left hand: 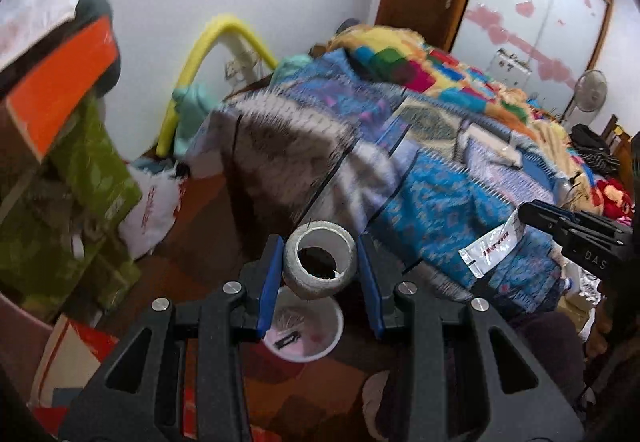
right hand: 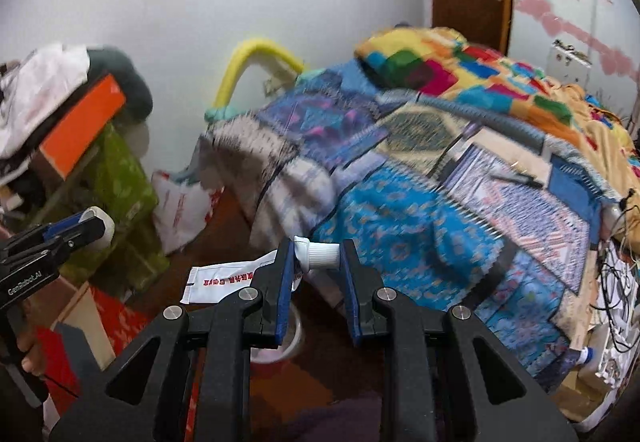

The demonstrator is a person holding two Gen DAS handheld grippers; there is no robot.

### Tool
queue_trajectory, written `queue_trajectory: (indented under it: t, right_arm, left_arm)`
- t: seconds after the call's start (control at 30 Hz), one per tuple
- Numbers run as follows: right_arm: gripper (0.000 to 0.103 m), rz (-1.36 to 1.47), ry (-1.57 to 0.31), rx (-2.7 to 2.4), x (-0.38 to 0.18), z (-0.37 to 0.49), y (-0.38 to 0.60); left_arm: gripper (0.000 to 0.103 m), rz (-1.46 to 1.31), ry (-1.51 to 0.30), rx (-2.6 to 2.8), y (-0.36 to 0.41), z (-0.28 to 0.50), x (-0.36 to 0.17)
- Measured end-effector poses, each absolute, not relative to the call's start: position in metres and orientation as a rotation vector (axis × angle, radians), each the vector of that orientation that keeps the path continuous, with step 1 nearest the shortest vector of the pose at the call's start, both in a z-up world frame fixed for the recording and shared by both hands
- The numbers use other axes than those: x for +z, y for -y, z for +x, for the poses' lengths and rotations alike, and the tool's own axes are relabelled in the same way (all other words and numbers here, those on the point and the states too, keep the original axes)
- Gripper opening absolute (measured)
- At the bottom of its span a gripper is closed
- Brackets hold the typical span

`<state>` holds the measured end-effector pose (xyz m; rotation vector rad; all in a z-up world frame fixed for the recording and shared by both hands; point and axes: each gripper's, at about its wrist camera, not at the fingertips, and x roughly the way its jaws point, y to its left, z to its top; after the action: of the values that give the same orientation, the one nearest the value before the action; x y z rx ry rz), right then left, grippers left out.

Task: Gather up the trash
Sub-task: 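Carry the tape roll and white tube in both tools over the white bucket, then open the left tool to drop the tape roll while the right tool drops the white tube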

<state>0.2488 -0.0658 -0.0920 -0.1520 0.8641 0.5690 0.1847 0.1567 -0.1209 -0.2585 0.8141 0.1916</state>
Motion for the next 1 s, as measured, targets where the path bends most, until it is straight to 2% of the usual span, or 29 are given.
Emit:
queue_trajectory:
  t: [0.47,0.73,0.87,1.0]
  right_arm:
    - [0.021,-0.326,-1.139,0.596,-0.2,0.267,-0.011]
    - [0.021,-0.364,-1.253,0.688,-0.231,0.274,-0.062]
    - [0.028,-0.372,-1.298,0.722,-0.24,0.279,-0.072]
    - [0.029,-0.383,-1.291,0.731,-0.24,0.28,-0.069]
  left_arm:
    - [0.037,-0.386,-1.049,0.244,-0.186,0.192,-0.237]
    - [0.037,-0.444,-1.092,0.26,-0.2,0.201,-0.257]
    - [0.037,-0.459,-1.12,0.252,-0.201,0.212,-0.266]
    - [0.037,-0.453,-1.134,0.239,-0.198,0.222,-0.272]
